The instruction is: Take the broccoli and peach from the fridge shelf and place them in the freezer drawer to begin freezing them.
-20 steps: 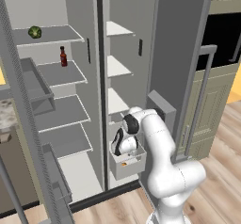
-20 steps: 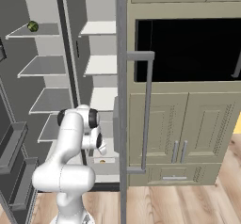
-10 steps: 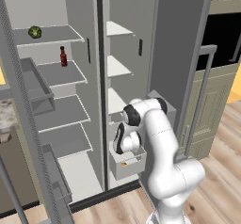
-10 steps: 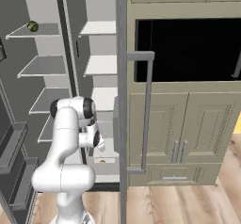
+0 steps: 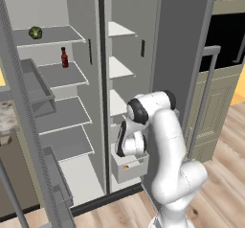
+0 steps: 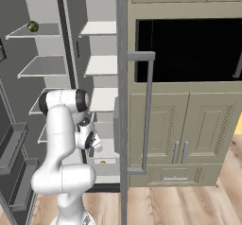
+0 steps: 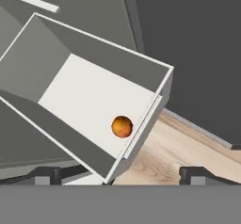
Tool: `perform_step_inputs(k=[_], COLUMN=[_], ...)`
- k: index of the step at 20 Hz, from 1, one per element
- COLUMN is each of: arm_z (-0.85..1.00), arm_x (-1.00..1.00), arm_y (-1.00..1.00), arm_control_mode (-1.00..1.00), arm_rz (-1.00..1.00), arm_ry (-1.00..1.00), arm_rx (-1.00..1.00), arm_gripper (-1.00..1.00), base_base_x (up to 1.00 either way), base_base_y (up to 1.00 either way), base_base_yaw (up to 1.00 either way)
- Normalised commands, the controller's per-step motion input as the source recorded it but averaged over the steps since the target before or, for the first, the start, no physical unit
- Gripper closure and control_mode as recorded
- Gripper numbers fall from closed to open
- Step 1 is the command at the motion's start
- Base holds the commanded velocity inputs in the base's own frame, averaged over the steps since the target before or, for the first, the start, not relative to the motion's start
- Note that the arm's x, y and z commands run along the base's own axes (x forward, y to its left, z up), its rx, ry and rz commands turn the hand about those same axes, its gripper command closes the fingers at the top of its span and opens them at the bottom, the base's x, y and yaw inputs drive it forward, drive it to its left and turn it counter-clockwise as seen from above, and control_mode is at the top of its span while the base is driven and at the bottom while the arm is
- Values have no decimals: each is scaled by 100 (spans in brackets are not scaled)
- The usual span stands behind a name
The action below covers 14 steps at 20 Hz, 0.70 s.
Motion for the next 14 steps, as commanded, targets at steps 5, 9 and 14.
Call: perform_step_inputs(k=[5,9,14], arm_z=[67,74,69], arm_x=[-60,-50,-44], arm_y=[0,0,0], arm_control_mode=[-100,-100,-100], arm_rz=[0,0,0], arm_ry=[0,0,0], arm_rx=[1,2,0], arm_gripper=[-100,-100,-100], base_base_x=[0,0,0], base_base_y=[0,0,0], base_base_yaw=[0,0,0])
